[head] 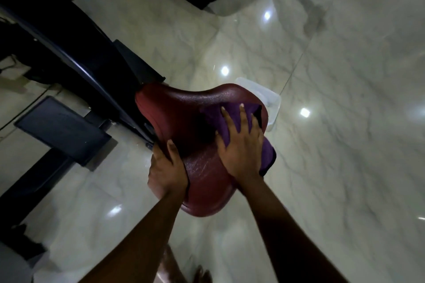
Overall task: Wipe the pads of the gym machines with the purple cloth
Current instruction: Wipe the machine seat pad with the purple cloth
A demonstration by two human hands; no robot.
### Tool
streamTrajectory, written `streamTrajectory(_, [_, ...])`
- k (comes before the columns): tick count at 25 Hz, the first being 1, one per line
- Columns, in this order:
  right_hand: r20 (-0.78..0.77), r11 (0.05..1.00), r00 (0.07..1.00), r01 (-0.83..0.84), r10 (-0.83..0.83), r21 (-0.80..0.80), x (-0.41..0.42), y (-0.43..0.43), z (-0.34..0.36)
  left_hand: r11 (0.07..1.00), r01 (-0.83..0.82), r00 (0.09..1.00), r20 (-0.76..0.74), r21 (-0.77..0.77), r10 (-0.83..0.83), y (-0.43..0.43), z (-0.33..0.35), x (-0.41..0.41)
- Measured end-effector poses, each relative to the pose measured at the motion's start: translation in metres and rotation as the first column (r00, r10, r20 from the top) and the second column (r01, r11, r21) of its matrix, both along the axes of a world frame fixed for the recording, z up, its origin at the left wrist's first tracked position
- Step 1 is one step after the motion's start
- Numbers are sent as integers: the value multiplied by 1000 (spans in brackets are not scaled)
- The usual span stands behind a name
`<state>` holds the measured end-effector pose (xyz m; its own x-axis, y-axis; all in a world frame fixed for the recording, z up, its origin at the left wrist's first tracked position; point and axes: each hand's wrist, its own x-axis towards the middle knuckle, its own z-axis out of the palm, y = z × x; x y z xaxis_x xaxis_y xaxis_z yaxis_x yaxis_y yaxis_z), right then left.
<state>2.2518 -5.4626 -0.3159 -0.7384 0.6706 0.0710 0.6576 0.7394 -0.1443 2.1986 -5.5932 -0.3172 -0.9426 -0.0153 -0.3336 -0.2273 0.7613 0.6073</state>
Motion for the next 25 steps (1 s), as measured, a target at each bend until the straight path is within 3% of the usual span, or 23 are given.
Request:
streamTrajectory(4, [70,999,997,-42,44,-24,-30,23,8,1000,-2,999,-50,-10,1,0,-1,1])
streamTrajectory(8, [19,939,948,-317,317,131,0,-40,4,1000,-19,999,-38,6,20,-1,-2,1])
streamTrajectory(12, [1,864,866,-499,500,71,-22,1,1,1000,-14,998,-65,3,14,-1,-4,1])
streamTrajectory(16, [-3,948,952,-307,308,-88,-58,56,10,1000,-6,998,-70,-25,5,-2,-7,-1])
streamTrajectory(19, [-20,991,997,-77,76,-110,-34,63,6,1000,6,997,-71,-28,-8,-1,-5,0])
streamTrajectory(22, [-141,984,981,117,-136,-135,8,30,-3,999,3,998,-66,-42,-5,0,-3,0])
streamTrajectory(25, [-163,990,978,121,-130,-66,38,-11,-7,999,5,1000,-14,-43,-5,-1,0,-1])
